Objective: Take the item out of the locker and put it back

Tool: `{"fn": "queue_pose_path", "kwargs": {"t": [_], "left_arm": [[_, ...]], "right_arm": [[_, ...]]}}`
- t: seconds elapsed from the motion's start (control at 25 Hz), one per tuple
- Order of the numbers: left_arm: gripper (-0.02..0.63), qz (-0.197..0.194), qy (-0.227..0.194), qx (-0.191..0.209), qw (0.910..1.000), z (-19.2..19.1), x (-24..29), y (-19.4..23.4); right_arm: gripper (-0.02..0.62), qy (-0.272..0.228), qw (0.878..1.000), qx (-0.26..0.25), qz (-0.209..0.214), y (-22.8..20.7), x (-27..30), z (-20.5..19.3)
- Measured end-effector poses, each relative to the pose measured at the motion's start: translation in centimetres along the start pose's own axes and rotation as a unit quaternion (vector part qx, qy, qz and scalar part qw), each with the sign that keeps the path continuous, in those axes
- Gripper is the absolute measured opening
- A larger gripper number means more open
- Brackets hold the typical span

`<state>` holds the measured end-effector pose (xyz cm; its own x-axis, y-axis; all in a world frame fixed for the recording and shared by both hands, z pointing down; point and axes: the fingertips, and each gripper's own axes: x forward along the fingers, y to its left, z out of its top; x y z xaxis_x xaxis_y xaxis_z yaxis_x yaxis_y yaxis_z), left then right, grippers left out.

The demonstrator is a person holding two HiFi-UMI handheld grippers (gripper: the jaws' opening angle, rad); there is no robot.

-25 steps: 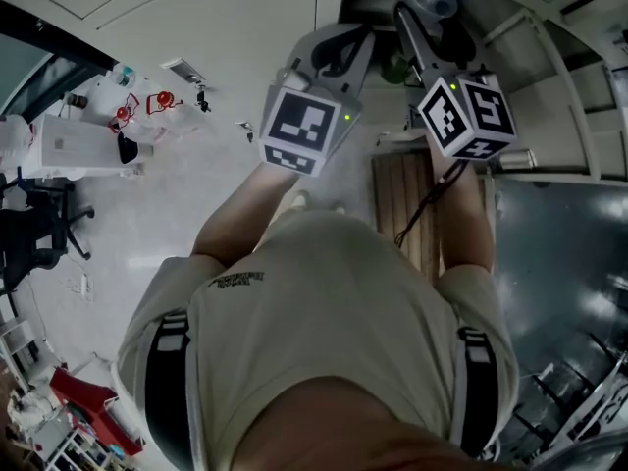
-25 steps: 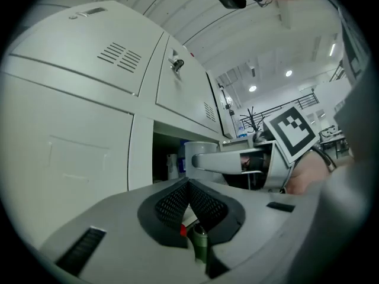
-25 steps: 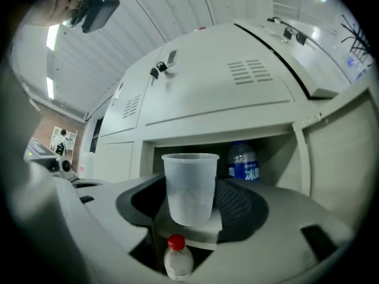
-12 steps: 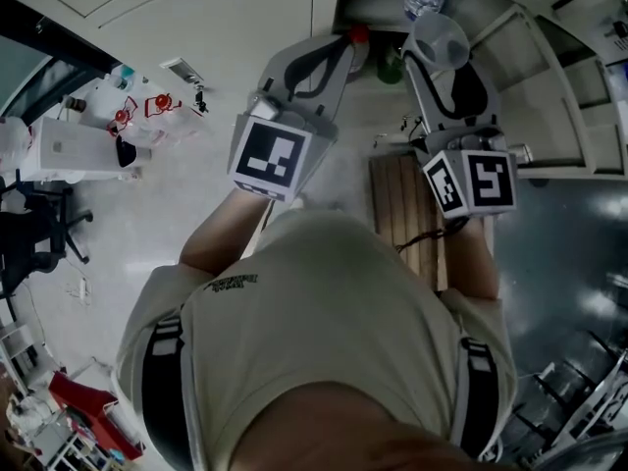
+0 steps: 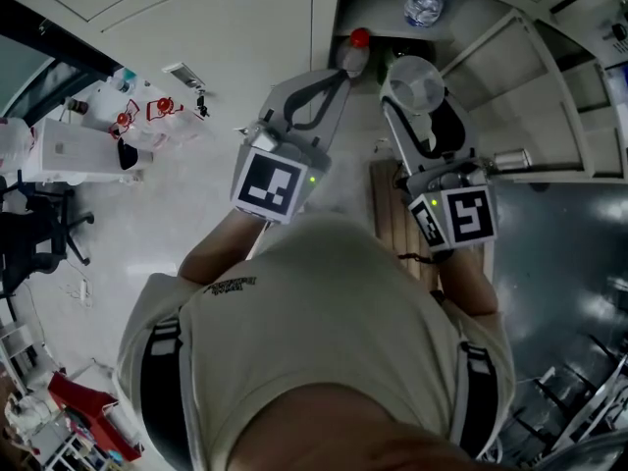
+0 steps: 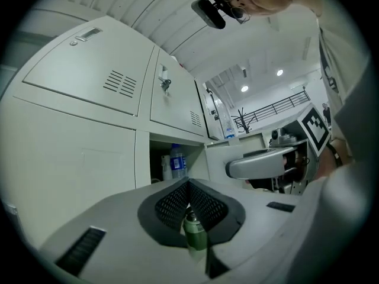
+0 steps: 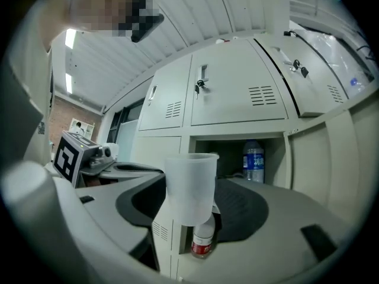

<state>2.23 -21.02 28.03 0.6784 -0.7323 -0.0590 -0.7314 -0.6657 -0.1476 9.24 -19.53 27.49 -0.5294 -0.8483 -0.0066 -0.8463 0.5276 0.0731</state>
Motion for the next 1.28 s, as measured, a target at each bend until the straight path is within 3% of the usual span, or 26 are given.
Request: {"fn": "queue_pose_path", "kwargs": {"t": [1.28], "left_arm": [[0.012, 0.006, 0.021, -0.031, 0.9993, -2.2, -1.2, -0.4]], "right_arm": [[0.261, 0.004, 0.999, 0.034, 0.013, 1.0, -0.5, -1.3]]}}
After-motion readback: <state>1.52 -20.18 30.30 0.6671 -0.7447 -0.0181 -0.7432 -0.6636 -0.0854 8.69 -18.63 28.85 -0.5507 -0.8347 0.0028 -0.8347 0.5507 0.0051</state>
